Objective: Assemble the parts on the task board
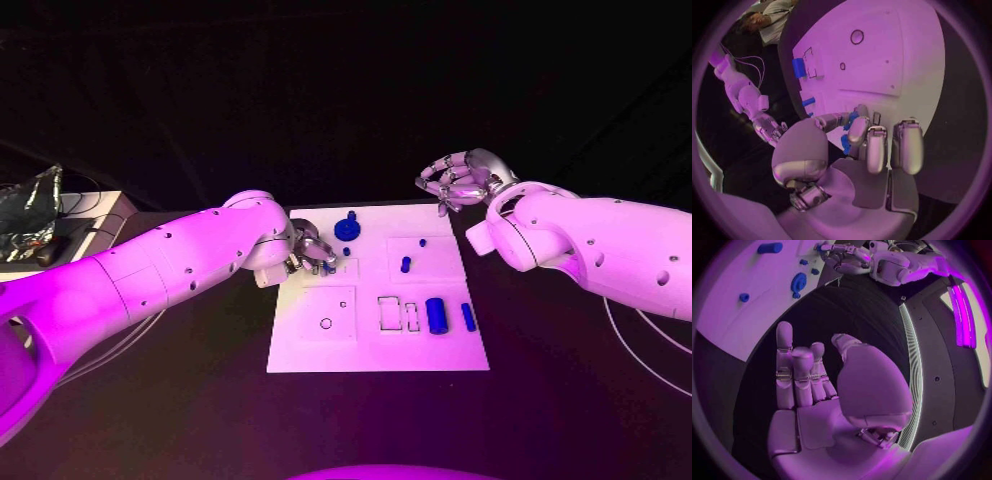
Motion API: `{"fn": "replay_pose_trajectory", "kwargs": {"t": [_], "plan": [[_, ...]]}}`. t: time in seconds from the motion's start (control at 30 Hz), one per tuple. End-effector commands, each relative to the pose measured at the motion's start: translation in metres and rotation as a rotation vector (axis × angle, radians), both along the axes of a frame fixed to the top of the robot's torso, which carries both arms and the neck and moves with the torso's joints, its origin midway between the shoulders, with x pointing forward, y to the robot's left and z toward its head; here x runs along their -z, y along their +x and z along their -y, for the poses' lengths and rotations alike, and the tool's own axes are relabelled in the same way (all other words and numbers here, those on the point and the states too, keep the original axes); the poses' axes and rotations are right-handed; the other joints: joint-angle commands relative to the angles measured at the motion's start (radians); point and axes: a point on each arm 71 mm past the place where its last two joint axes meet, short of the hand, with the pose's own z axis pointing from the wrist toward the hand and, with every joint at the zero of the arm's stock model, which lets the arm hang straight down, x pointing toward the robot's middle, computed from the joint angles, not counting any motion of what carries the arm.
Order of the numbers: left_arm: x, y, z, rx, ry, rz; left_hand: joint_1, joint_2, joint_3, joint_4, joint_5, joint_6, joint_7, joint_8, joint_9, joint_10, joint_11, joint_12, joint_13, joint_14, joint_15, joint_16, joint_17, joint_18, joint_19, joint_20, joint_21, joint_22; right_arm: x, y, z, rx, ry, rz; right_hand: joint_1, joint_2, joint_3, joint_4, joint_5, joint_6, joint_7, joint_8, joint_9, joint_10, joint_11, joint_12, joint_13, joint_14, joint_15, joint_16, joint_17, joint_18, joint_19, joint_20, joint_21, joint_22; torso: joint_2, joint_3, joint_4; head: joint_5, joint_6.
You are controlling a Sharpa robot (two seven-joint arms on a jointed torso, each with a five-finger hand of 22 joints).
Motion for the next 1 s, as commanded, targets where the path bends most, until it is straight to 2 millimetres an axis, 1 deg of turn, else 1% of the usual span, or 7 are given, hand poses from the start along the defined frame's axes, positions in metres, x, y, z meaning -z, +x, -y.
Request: {"fn": "replay_pose_trajectory", "kwargs": {"t": [0.03,0.13,0.23,0.37,0.5,0.8,1.0], "plan": [[-0.0006,0.0015,-0.0003,0.007,0.048,0.033,0.0,0.012,0.114,-0.106,0.001,0.078,-0.072,-0.005,-0.002,0.01,-0.001,0.007,0.005,0.104,-0.006,0.003,0.263,-0.006,0.005,0.001,0.005,0.052,0.0002,-0.0005,-0.0016,-0.019,-0.008,0.001,-0.002,-0.012,0.009,0.0,0.005,-0.003,0.006,-0.006,0.001,-0.005,0.001,-0.003,-0.001,-0.006,0.0,-0.003,0.001,0.013,0.007,-0.001,-0.003,-0.002,0.001,0.0009,-0.001,0.001,-0.002],[0.0,0.0011,0.0003,0.014,0.053,0.029,-0.006,0.015,0.112,-0.104,0.001,0.084,-0.073,-0.008,-0.003,0.015,-0.002,0.011,0.012,0.104,-0.007,0.003,0.263,-0.006,0.005,0.001,0.005,0.052,0.0002,-0.0007,-0.0012,-0.018,-0.008,0.001,-0.002,-0.012,0.01,-0.001,0.007,-0.003,0.006,-0.006,0.002,-0.006,0.001,-0.003,-0.001,-0.006,0.0,-0.004,0.002,0.013,0.008,-0.001,-0.004,-0.003,0.001,0.0008,-0.0008,0.001,-0.003],[0.0006,0.0003,0.0013,0.021,0.052,0.019,-0.009,0.016,0.112,-0.104,0.0,0.086,-0.074,-0.009,-0.004,0.017,-0.002,0.013,0.016,0.104,-0.007,0.003,0.263,-0.006,0.005,0.0,0.005,0.051,0.0001,-0.0008,-0.0009,-0.018,-0.009,0.002,-0.001,-0.013,0.011,-0.001,0.01,-0.003,0.006,-0.006,0.002,-0.005,0.001,-0.003,-0.001,-0.005,0.0,-0.004,0.002,0.013,0.008,-0.001,-0.005,-0.003,0.001,-0.0003,-0.0004,-0.001,-0.006],[0.001,-0.0004,0.0028,0.028,0.052,0.011,-0.012,0.016,0.111,-0.104,0.0,0.09,-0.075,-0.011,-0.005,0.019,-0.003,0.015,0.019,0.104,-0.007,0.003,0.263,-0.006,0.006,0.0,0.006,0.054,0.0,-0.001,-0.0009,-0.018,-0.009,0.002,-0.001,-0.013,0.012,-0.001,0.012,-0.003,0.006,-0.006,0.002,-0.005,0.001,-0.003,-0.002,-0.005,0.0,-0.005,0.002,0.013,0.009,-0.001,-0.006,-0.004,0.001,-0.0009,-0.0005,-0.002,-0.007],[0.0019,-0.001,0.0044,0.041,0.056,-0.002,-0.014,0.016,0.11,-0.104,0.0,0.092,-0.076,-0.012,-0.005,0.022,-0.003,0.018,0.024,0.104,-0.007,0.003,0.263,-0.007,0.006,0.0,0.006,0.054,0.0,-0.0011,-0.001,-0.018,-0.009,0.003,-0.001,-0.013,0.012,-0.001,0.012,-0.003,0.006,-0.006,0.002,-0.005,0.001,-0.003,-0.002,-0.005,0.0,-0.005,0.002,0.013,0.009,-0.001,-0.006,-0.004,0.002,-0.0005,-0.0004,-0.002,-0.009],[0.0037,-0.0024,0.0072,0.066,0.068,-0.024,-0.017,0.016,0.109,-0.109,0.001,0.096,-0.077,-0.015,-0.006,0.025,-0.004,0.02,0.028,0.104,-0.008,0.003,0.263,-0.007,0.007,0.0,0.006,0.055,0.0,-0.0008,-0.0016,-0.019,-0.009,0.003,0.0,-0.014,0.013,-0.002,0.014,-0.003,0.006,-0.007,0.003,-0.005,0.001,-0.002,-0.002,-0.005,0.0,-0.005,0.003,0.013,0.01,-0.001,-0.007,-0.005,0.002,-0.0006,0.0009,-0.004,-0.016],[0.0042,-0.0015,0.0078,0.065,0.071,-0.023,-0.018,0.017,0.112,-0.116,0.006,0.1,-0.079,-0.019,-0.008,0.027,-0.006,0.02,0.03,0.104,-0.009,0.003,0.263,-0.007,0.007,-0.001,0.006,0.055,0.0,-0.0006,-0.002,-0.02,-0.009,0.003,0.0,-0.014,0.014,-0.002,0.017,-0.003,0.006,-0.007,0.003,-0.005,0.001,-0.003,-0.004,-0.004,-0.001,-0.006,0.004,0.013,0.01,-0.001,-0.008,-0.006,0.002,-0.0011,0.0009,-0.004,-0.017]]}}
